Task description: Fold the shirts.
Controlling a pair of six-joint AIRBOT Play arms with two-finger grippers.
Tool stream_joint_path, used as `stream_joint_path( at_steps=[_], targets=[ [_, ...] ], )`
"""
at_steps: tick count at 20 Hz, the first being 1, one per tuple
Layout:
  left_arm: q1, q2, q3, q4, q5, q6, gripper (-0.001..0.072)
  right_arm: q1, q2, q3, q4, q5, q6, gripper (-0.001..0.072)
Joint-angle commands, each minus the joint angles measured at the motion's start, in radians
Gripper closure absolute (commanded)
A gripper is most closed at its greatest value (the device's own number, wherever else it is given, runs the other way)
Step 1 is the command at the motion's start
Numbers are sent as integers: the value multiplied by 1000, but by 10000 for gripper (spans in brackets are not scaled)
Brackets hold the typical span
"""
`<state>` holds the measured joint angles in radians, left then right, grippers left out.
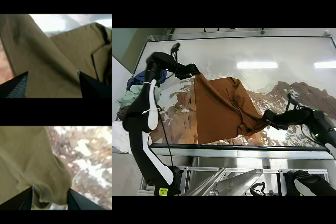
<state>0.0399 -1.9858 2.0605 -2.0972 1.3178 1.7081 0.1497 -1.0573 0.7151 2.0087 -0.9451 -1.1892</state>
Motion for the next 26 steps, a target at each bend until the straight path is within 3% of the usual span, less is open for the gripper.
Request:
stream_joint_path(
  at_steps=[1, 3, 7, 9, 10, 13, 20, 22, 23, 24, 25, 26],
  targets=[
    [69, 174, -140, 5, 283, -105, 11, -196, -2, 93, 12, -113, -172, 246],
    [88, 327, -432, 19, 319, -110, 12, -264, -2, 95, 11, -132, -240, 246],
    [56, 672, -1122, 34, 47, -103, 11, -248, -2, 82, 13, -172, -297, 246],
    [56, 761, -1338, 1, -34, -93, 21, -241, -2, 82, 41, -166, -330, 247],
    [56, 788, -1416, -52, -74, -59, 121, -240, -2, 82, 58, -165, -343, 246],
    [29, 807, -1530, -210, -180, 43, 118, -240, -2, 82, 76, -166, -372, 247],
    [-39, 723, -1556, -239, -217, 49, 118, -240, -2, 82, 107, -190, -403, 247],
    [-130, 678, -1555, -266, -249, 64, 120, -239, -2, 82, 160, -205, -467, 247],
    [-182, 650, -1538, -267, -268, 65, 253, -232, -2, 82, 171, -225, -532, 247],
    [-213, 626, -1506, -260, -272, 64, 620, -212, -2, 82, 164, -256, -592, 247],
    [-229, 608, -1459, -250, -265, 65, 693, -190, -2, 82, 158, -283, -620, 247],
    [-229, 599, -1417, -251, -256, 65, 693, -164, -2, 82, 148, -301, -622, 246]
  ],
)
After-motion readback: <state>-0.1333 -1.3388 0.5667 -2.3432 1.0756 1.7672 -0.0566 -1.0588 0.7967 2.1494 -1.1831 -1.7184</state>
